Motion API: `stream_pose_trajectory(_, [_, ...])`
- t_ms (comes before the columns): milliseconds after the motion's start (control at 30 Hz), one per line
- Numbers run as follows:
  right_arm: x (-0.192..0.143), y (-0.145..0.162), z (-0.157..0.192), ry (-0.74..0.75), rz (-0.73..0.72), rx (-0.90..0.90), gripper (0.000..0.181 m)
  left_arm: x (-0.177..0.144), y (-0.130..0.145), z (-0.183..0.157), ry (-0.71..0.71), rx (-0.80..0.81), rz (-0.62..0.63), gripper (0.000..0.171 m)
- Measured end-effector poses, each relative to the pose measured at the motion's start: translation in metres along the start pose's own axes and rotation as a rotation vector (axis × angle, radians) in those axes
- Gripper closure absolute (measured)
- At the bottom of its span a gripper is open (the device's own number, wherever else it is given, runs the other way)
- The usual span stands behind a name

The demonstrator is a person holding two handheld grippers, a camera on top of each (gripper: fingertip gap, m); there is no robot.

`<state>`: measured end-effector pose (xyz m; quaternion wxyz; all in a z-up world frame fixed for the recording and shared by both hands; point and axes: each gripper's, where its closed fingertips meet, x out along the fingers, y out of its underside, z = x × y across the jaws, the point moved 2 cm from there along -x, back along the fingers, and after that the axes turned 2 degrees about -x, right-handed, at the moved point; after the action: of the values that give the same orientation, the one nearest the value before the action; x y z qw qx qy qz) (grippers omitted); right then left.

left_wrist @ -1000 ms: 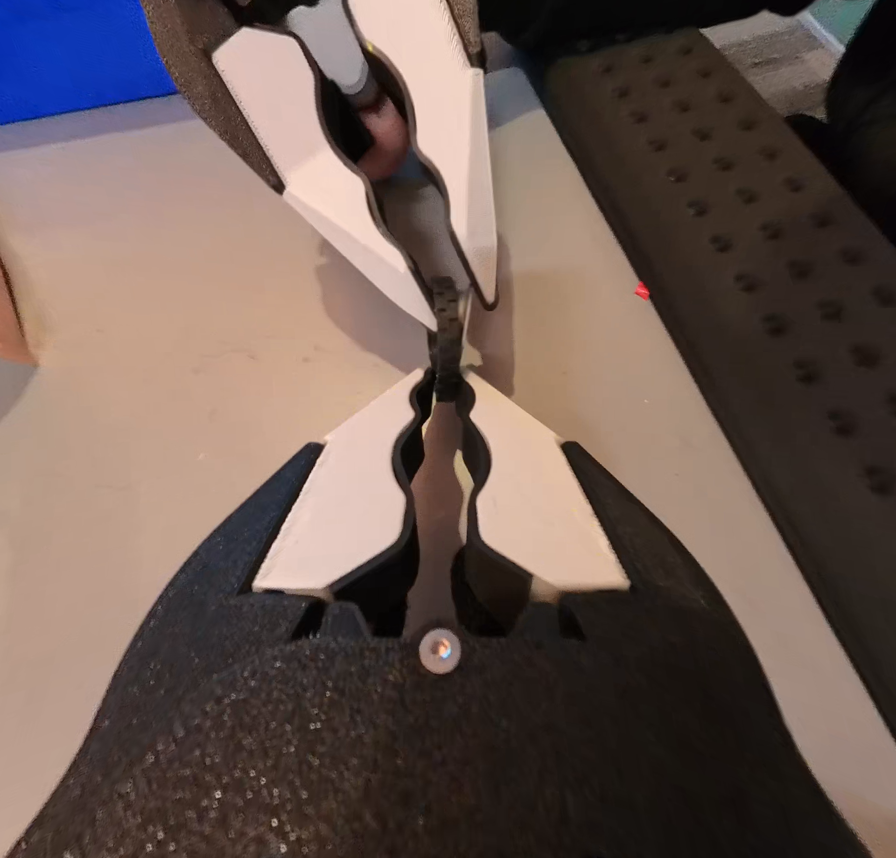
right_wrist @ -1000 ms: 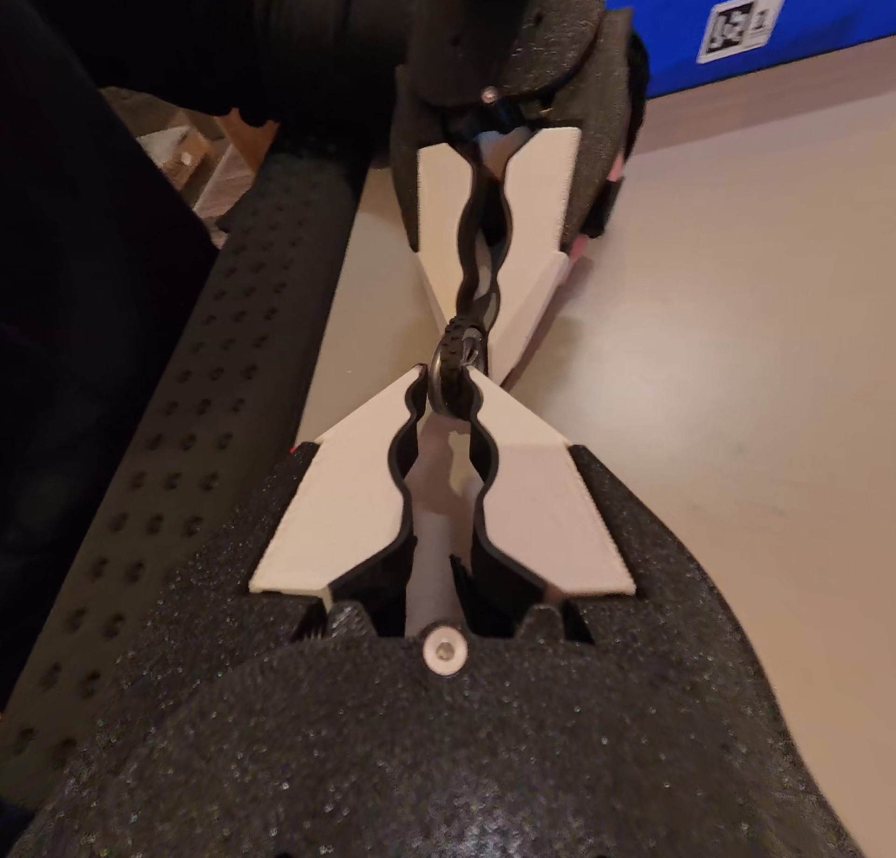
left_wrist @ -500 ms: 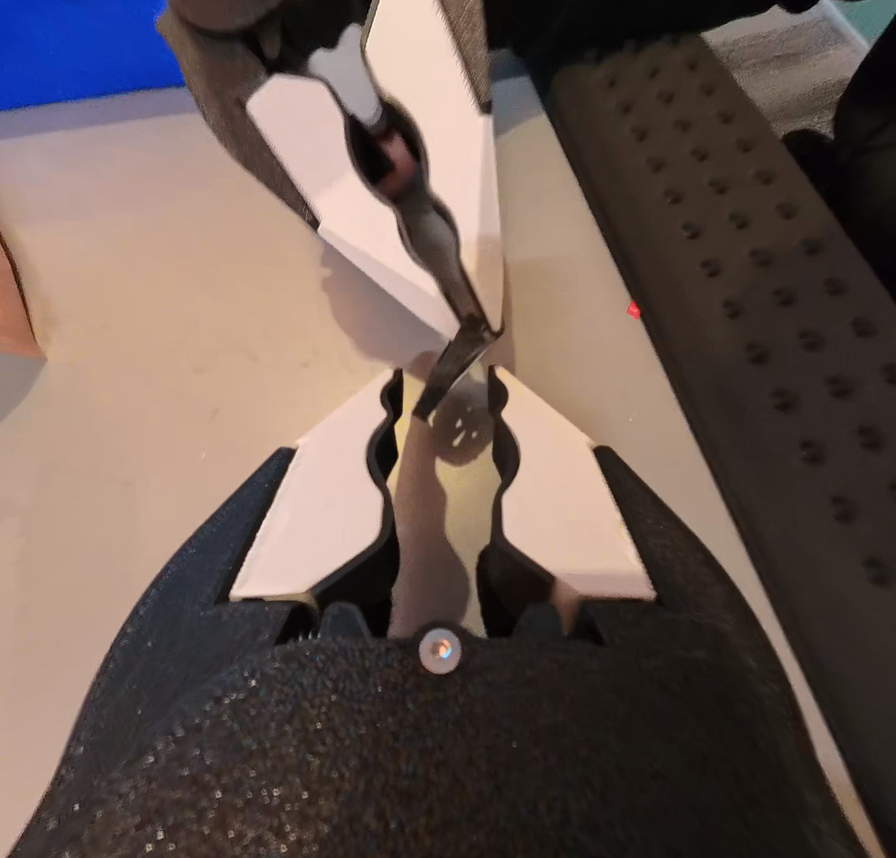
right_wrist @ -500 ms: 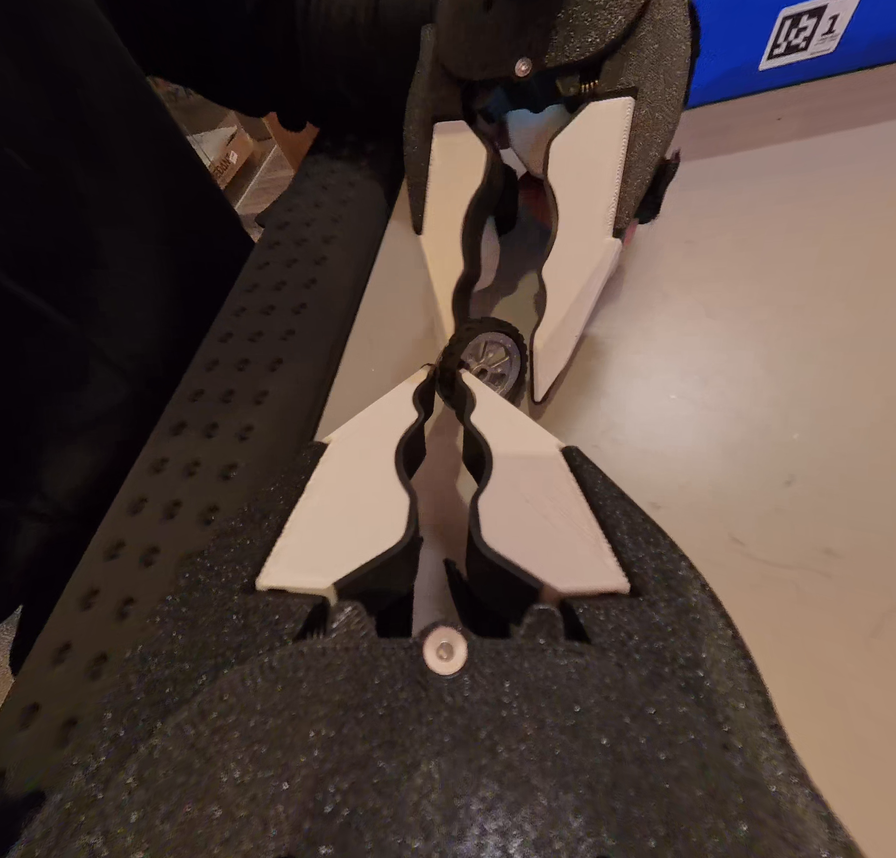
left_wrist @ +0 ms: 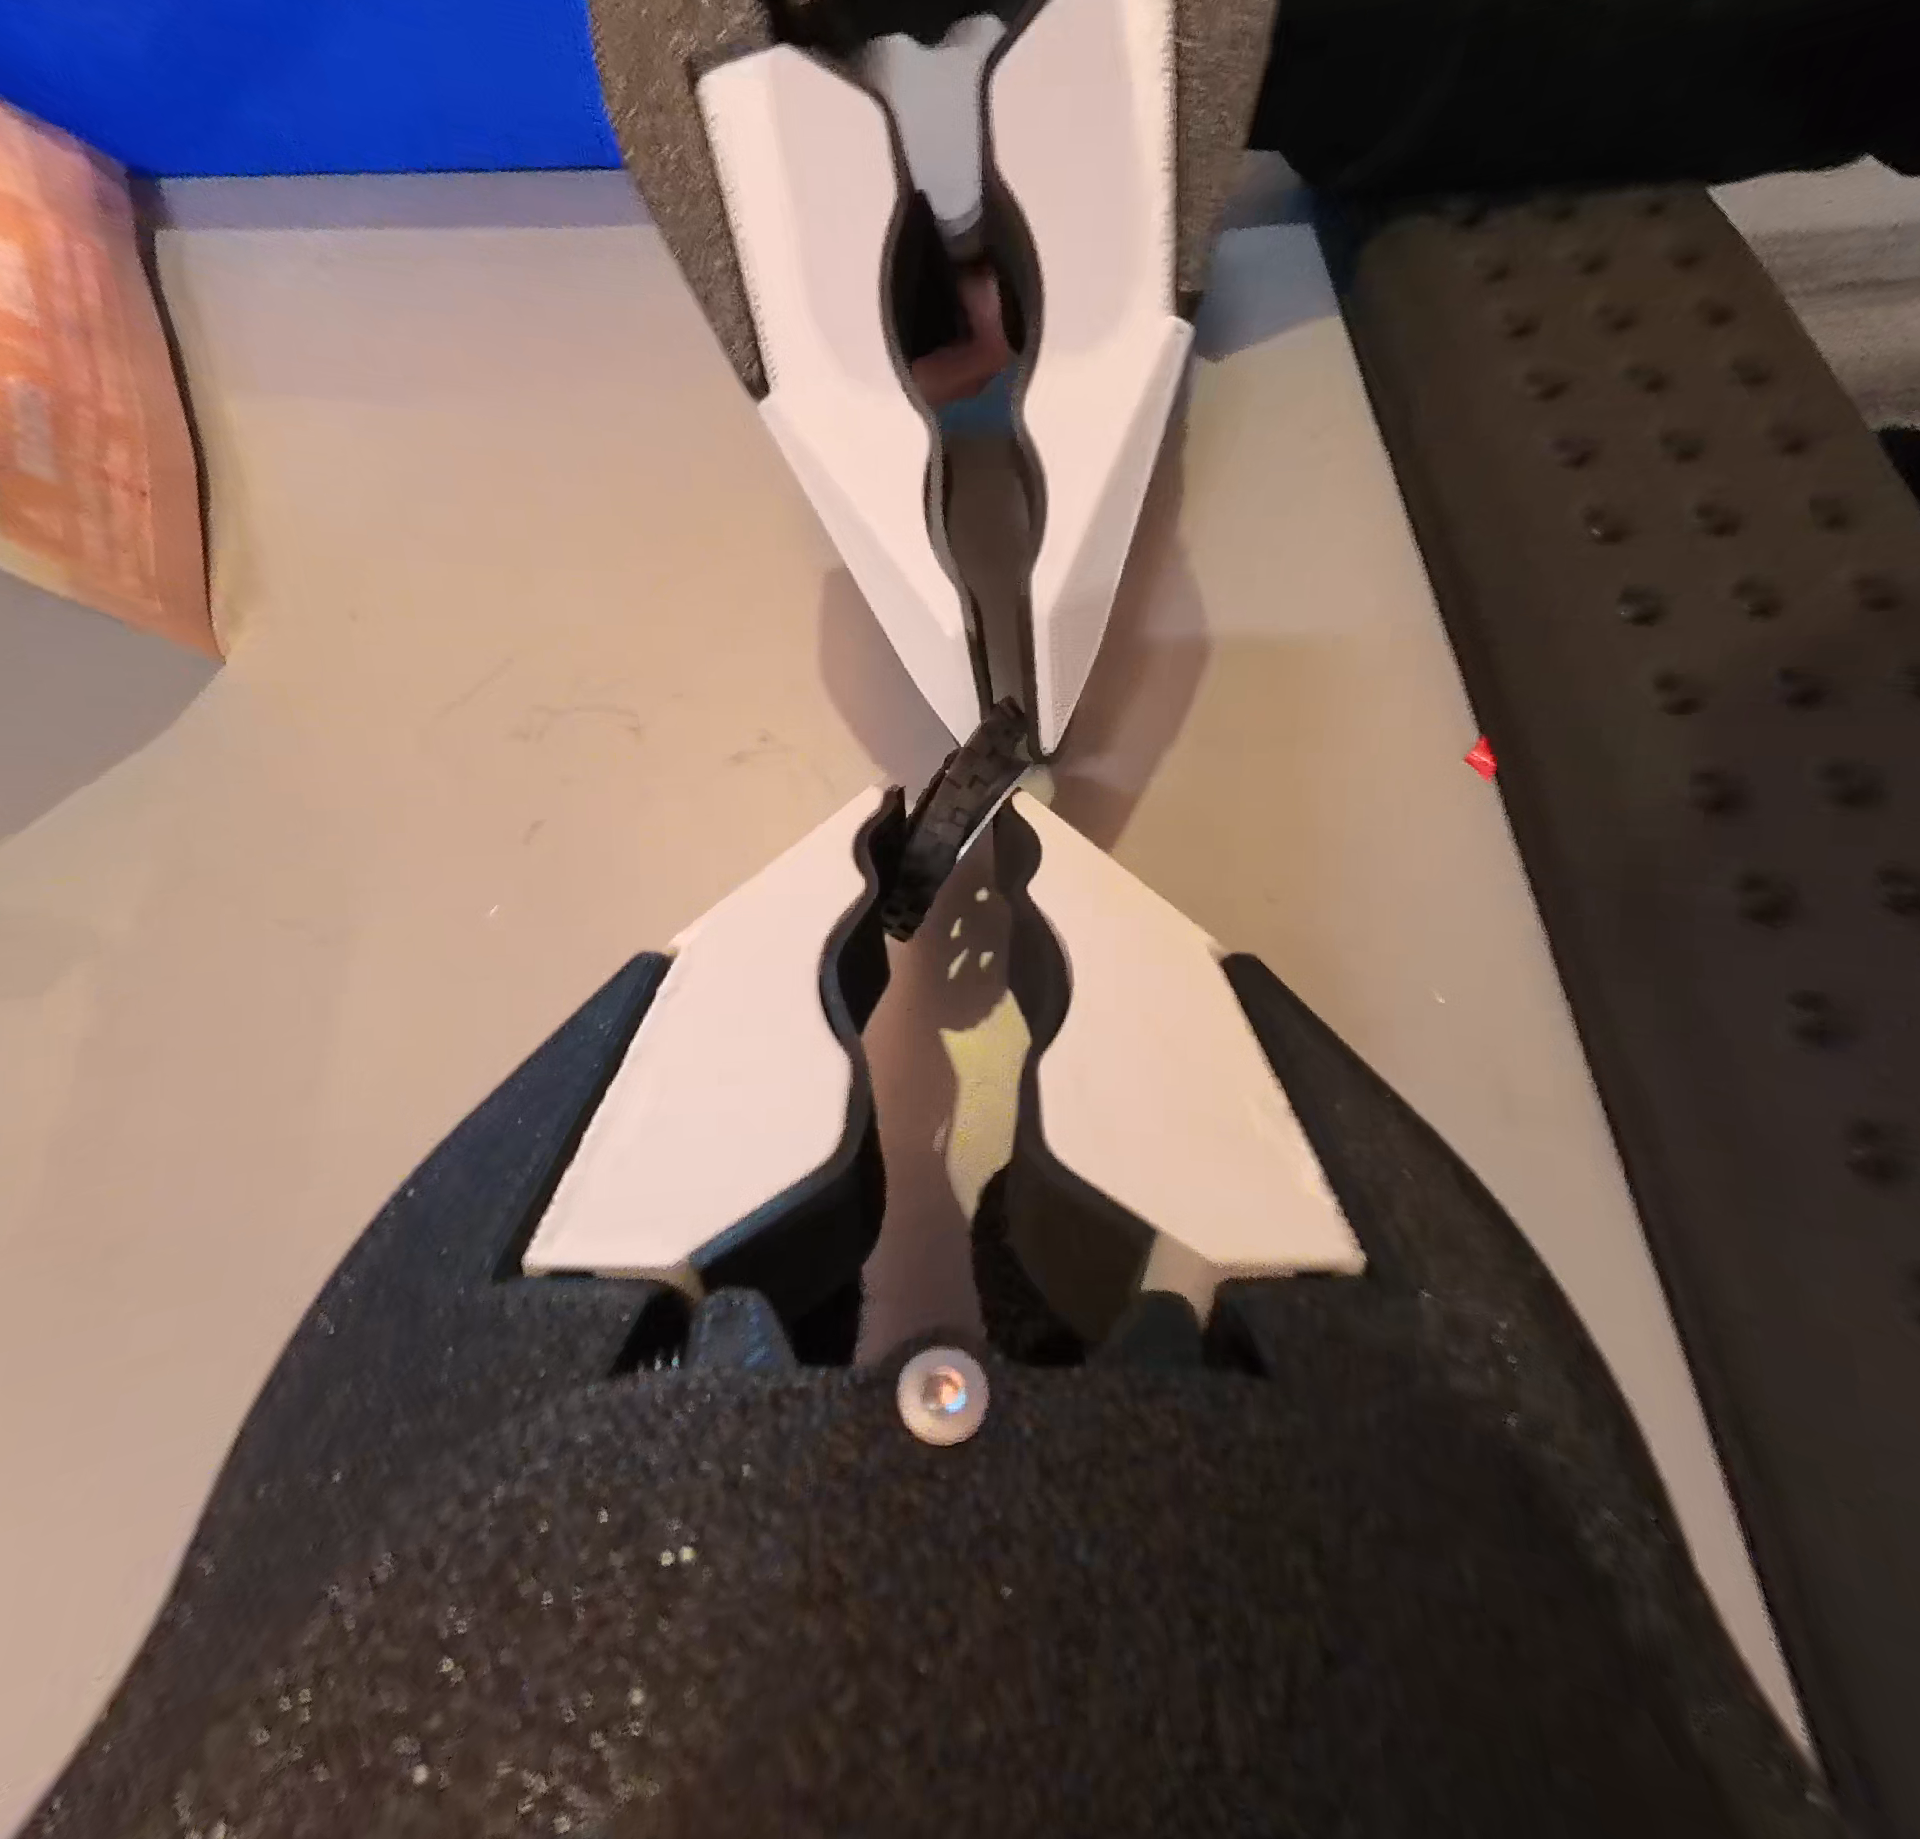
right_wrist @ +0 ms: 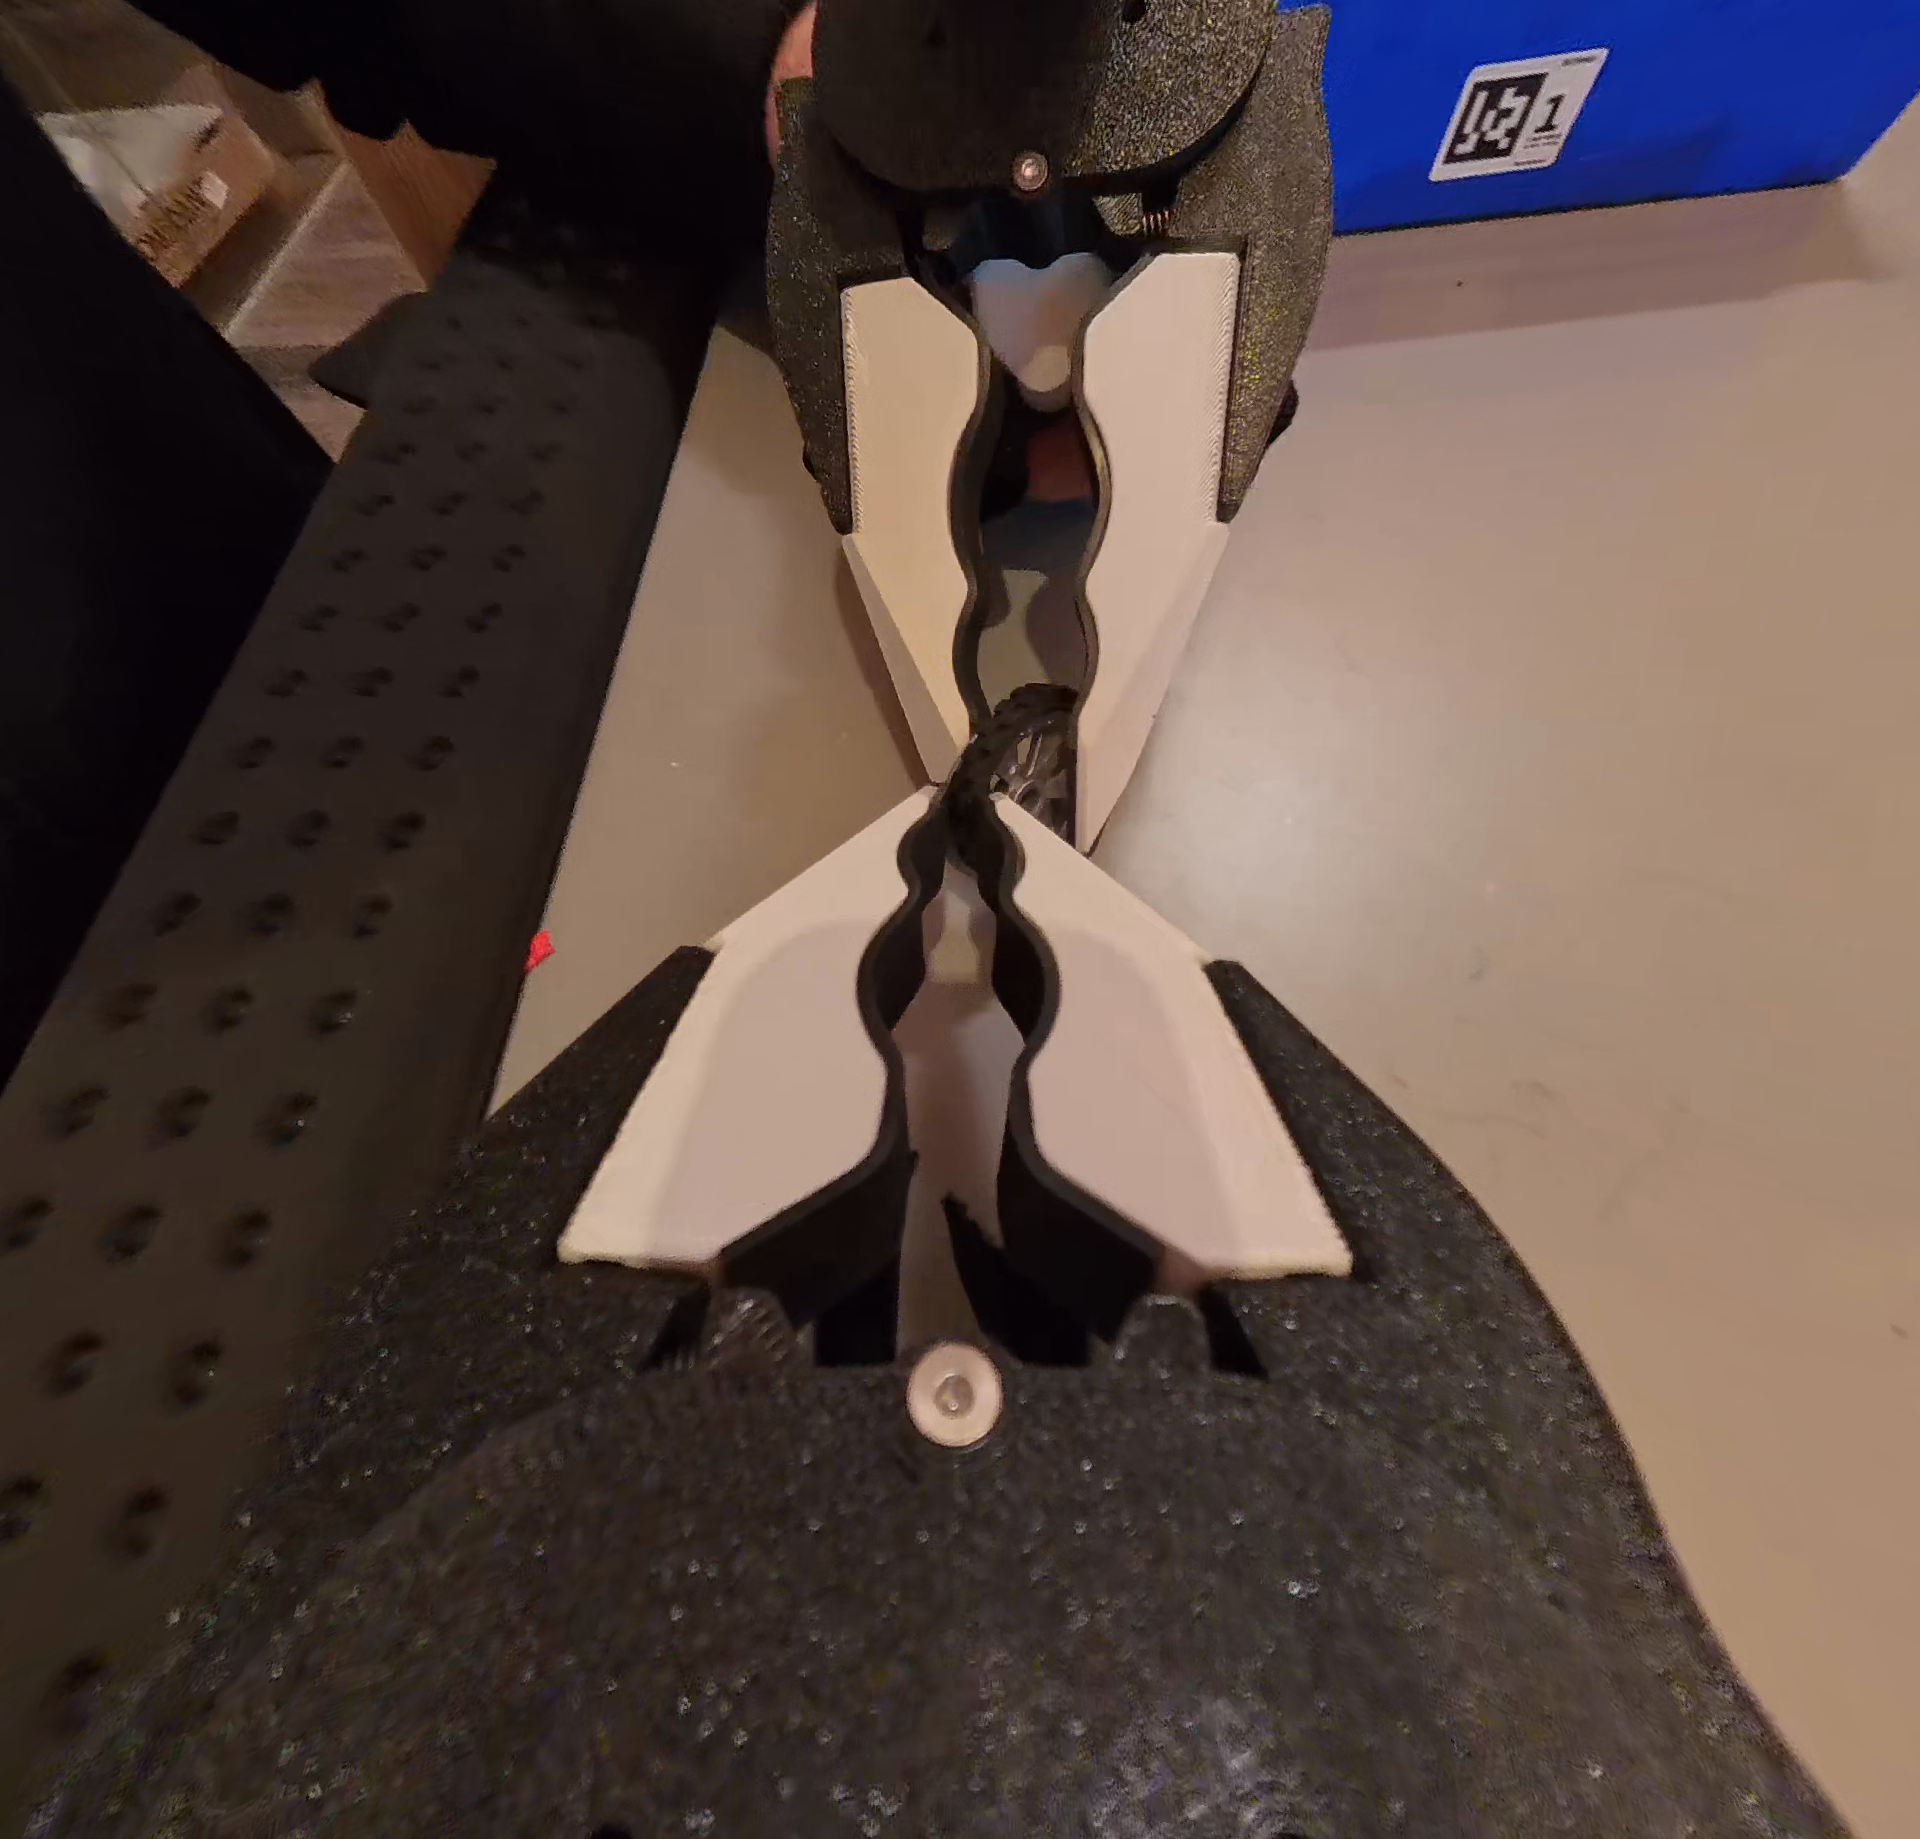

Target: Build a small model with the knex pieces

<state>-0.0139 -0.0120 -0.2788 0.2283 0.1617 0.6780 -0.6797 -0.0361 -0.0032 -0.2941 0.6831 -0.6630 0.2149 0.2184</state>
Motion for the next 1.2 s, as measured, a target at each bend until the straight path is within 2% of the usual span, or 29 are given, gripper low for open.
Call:
stream_pose_trajectory(433, [-0.001,0.0,-0.022,0.299,0.169,-0.12,0.177,0.0,0.001,0.026,-0.185,-0.176,-0.009,0.158])
stream_pose_trajectory(633, [-0.004,-0.003,-0.038,0.443,0.206,-0.146,0.177,-0.003,-0.002,0.042,-0.269,-0.286,-0.048,0.158])
stream_pose_trajectory(733, [-0.004,-0.006,-0.042,0.477,0.194,-0.162,0.176,-0.005,-0.002,0.045,-0.265,-0.297,-0.063,0.159])
stream_pose_trajectory(800, [-0.006,-0.005,-0.042,0.439,0.156,-0.149,0.173,-0.003,-0.002,0.039,-0.196,-0.3,-0.061,0.161])
stream_pose_trajectory(1000, [-0.013,-0.004,-0.028,0.227,0.025,-0.052,0.166,-0.005,-0.014,0.016,-0.058,-0.165,-0.082,0.168])
stream_pose_trajectory(1133, [-0.026,-0.02,-0.004,0.001,-0.163,0.026,0.17,-0.021,-0.037,-0.009,0.122,-0.107,-0.225,0.17])
stream_pose_trajectory(1200, [-0.029,-0.027,0.003,-0.058,-0.216,0.046,0.171,-0.026,-0.041,-0.014,0.161,-0.101,-0.243,0.169])
